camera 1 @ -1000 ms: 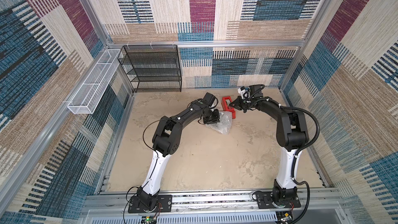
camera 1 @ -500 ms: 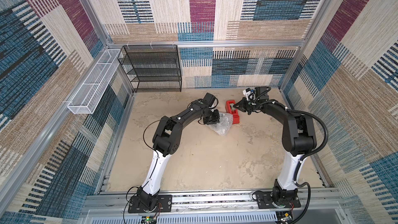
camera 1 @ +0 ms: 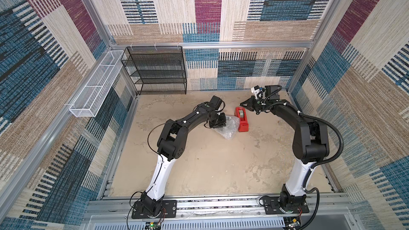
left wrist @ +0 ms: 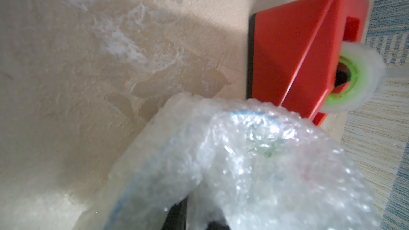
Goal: Wrap bowls in bubble wrap
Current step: Tear off the tape using the Tape Cutter.
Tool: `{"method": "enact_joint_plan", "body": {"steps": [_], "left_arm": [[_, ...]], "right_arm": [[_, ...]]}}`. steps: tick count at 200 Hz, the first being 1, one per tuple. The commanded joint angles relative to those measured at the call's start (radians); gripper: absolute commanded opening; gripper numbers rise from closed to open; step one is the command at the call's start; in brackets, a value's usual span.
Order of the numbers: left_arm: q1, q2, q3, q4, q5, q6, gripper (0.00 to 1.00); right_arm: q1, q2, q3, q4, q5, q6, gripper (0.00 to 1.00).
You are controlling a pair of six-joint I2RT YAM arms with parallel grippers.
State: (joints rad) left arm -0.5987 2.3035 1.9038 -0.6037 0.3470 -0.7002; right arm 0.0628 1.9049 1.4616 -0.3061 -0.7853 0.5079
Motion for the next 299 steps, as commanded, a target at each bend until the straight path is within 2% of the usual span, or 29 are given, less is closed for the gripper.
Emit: {"method": "enact_joint_plan", "body": {"steps": [1,45,101,143,231,299], "left_arm": [[-0.003,0.005,0.001,-0.039,0.0,0.02,0.19],[-0.004,0.009,0.006,-0.039,0.003,0.015,0.19],[-0.005,0.012,0.007,-0.039,0.004,0.014,0.19],[-0.005,0.01,0.008,-0.039,0.003,0.013,0.19],[-0.006,0.011,0.009,-0.039,0.002,0.015,0.18],[-0.006,0.011,0.007,-0.039,0.002,0.016,0.18]], "right_arm": [[-0.003,-0.036,-0.001,0.037,-0.033,0.012,0.0],[-0.004,-0.138,-0.074,0.004,-0.016,0.0,0.0],[-0.004,-0.276,-0.371,0.047,-0.002,0.006,0.0],[-0.004,-0.306,-0.498,0.069,0.014,0.004,0.0],[-0.011,-0.308,-0.576,0.058,0.053,-0.027,0.0],[-0.024,-0.315,-0.566,0.042,0.063,-0.037,0.0]]}}
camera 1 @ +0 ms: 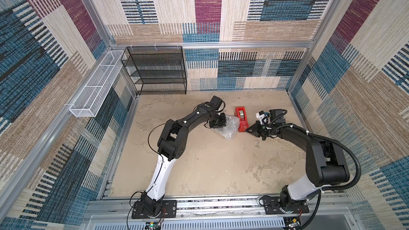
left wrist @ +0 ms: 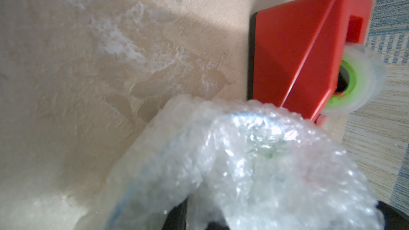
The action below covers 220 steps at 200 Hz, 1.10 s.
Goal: Wrap bowls in bubble wrap
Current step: Tear off the tape using the Tape Cutter.
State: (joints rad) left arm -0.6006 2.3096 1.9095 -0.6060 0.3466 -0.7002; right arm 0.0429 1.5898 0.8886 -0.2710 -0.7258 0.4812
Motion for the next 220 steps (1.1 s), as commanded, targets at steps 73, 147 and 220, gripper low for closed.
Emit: {"method": "enact_joint_plan", "body": {"steps": [73,147,220], "left_arm": [[-0.004,0.005,-0.003,-0.037,0.001,0.014,0.18],[-0.003,0.004,-0.001,-0.036,0.001,0.013,0.17],[-0.003,0.0,-0.003,-0.037,0.005,0.012,0.17]], "right_arm": [[-0.008,0.01,-0.026,0.015,0.007,-0.012,0.0],[-0.009,0.129,-0.034,0.08,0.027,-0.009,0.0],[-0.009,0.218,-0.014,0.111,0.092,0.025,0.0]]}}
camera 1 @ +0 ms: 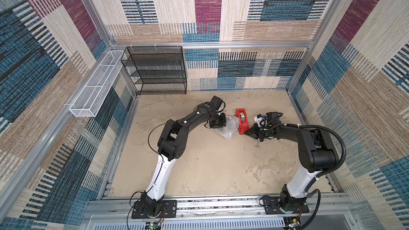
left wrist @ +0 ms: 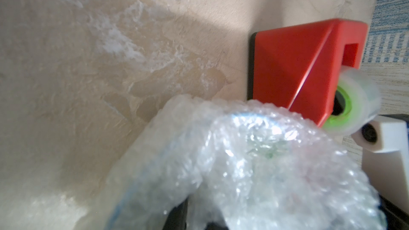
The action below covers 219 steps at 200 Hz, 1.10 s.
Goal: Wrap bowls in bubble wrap
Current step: Tear off the tape using the Tape Cutter.
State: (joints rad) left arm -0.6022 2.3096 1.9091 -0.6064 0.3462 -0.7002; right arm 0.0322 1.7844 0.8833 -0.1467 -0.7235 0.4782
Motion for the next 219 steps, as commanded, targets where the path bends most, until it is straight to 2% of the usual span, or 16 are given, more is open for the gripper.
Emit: {"method": "enact_joint_plan", "body": {"steps": [1,47,108,166,219], "left_arm": [[-0.001,0.0,-0.002,-0.036,0.005,0.012,0.17],[-0.001,0.005,0.002,-0.034,0.006,0.011,0.17],[-0.001,0.002,-0.015,-0.019,0.013,0.007,0.17],[-0.002,0.001,-0.021,-0.018,0.013,0.007,0.17],[-0.002,-0.006,-0.033,-0.01,0.012,0.003,0.17]], "right_arm": [[0.002,0.024,-0.008,-0.014,0.091,0.03,0.0],[0.002,0.026,-0.012,-0.071,0.229,0.054,0.0],[0.0,0.055,-0.017,-0.078,0.302,0.072,0.0],[0.0,0.002,-0.007,-0.083,0.26,0.061,0.0],[0.0,0.06,0.054,-0.093,0.257,0.051,0.0]]}}
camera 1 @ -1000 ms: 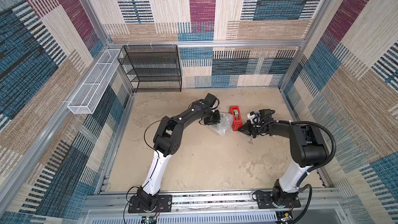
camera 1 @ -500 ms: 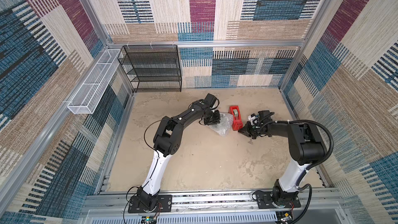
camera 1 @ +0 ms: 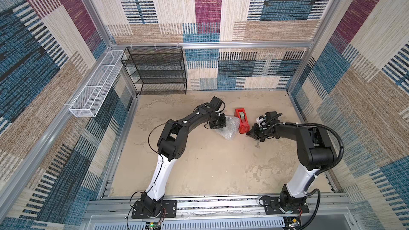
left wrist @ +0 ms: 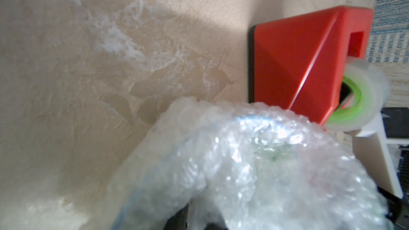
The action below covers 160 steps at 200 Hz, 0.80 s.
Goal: Wrap bowls in bubble wrap
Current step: Tear off the tape using the Tape Cutter.
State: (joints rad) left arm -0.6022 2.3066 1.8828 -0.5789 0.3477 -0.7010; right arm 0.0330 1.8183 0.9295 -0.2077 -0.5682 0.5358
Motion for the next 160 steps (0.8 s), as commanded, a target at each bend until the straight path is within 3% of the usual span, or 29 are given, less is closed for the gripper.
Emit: {"method": "enact_joint_plan", "body": {"steps": [1,35,111,160], "left_arm": [[-0.002,-0.002,-0.007,-0.037,0.011,0.004,0.17],[-0.002,-0.005,-0.007,-0.038,0.013,0.008,0.17],[-0.002,0.006,-0.021,-0.002,0.037,-0.003,0.16],[-0.002,0.023,-0.012,0.02,0.058,-0.003,0.16]], "right_arm": [[-0.001,0.027,0.008,-0.031,0.102,-0.007,0.0],[-0.001,0.062,0.001,-0.009,0.095,-0.003,0.0],[0.011,0.072,0.099,-0.167,0.413,-0.033,0.0],[0.034,0.131,0.151,-0.201,0.532,-0.01,0.0]]}}
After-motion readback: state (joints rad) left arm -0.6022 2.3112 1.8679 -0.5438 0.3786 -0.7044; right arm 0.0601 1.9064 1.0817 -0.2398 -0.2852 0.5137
